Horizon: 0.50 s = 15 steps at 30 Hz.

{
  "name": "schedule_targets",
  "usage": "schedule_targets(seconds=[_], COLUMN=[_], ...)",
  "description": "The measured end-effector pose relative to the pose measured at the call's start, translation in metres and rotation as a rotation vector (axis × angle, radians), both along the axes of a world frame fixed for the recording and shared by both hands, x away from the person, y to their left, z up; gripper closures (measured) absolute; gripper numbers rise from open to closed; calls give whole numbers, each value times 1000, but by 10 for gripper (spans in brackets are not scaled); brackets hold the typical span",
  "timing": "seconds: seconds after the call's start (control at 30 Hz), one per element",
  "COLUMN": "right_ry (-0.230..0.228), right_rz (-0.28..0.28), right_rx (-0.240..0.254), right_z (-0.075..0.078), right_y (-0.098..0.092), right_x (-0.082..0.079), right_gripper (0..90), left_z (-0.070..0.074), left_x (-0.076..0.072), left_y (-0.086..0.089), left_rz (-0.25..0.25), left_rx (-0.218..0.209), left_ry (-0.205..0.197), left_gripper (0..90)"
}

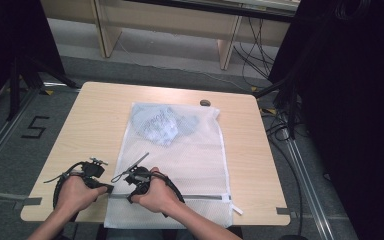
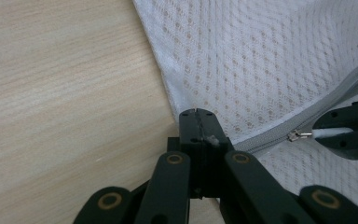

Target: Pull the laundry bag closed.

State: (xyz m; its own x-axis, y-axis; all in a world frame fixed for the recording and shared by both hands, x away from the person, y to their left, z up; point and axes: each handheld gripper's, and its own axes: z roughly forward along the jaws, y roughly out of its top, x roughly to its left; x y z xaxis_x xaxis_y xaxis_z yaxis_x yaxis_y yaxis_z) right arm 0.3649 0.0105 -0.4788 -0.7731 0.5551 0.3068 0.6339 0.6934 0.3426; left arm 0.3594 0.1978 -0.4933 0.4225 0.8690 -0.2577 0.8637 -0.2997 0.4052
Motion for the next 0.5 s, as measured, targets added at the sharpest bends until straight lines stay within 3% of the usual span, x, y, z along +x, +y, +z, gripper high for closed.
schedule_targets(seconds=[0.1,0.13,0.27,0.4,0.43,0.5], right_ry=[2,-20,-11,-31,-21,-19], right_rz=[-20,22,7,36,15,25], right_rx=[-3,-26,-18,-9,-20,-33], right_z=[0,-2,-1,-2,-1,0], right_y=[0,-3,-4,-4,-4,-4], right_x=[-1,1,1,2,0,0], right_gripper=[870,870,870,870,870,870], left_z=[0,0,0,0,0,0], left_x=[0,0,0,0,0,0], left_y=[0,0,0,0,0,0], left_rz=[-3,2,-1,0,2,0], left_rx=[0,-2,4,3,0,-5], left_ry=[4,-3,3,3,5,7], left_gripper=[899,899,899,899,899,899])
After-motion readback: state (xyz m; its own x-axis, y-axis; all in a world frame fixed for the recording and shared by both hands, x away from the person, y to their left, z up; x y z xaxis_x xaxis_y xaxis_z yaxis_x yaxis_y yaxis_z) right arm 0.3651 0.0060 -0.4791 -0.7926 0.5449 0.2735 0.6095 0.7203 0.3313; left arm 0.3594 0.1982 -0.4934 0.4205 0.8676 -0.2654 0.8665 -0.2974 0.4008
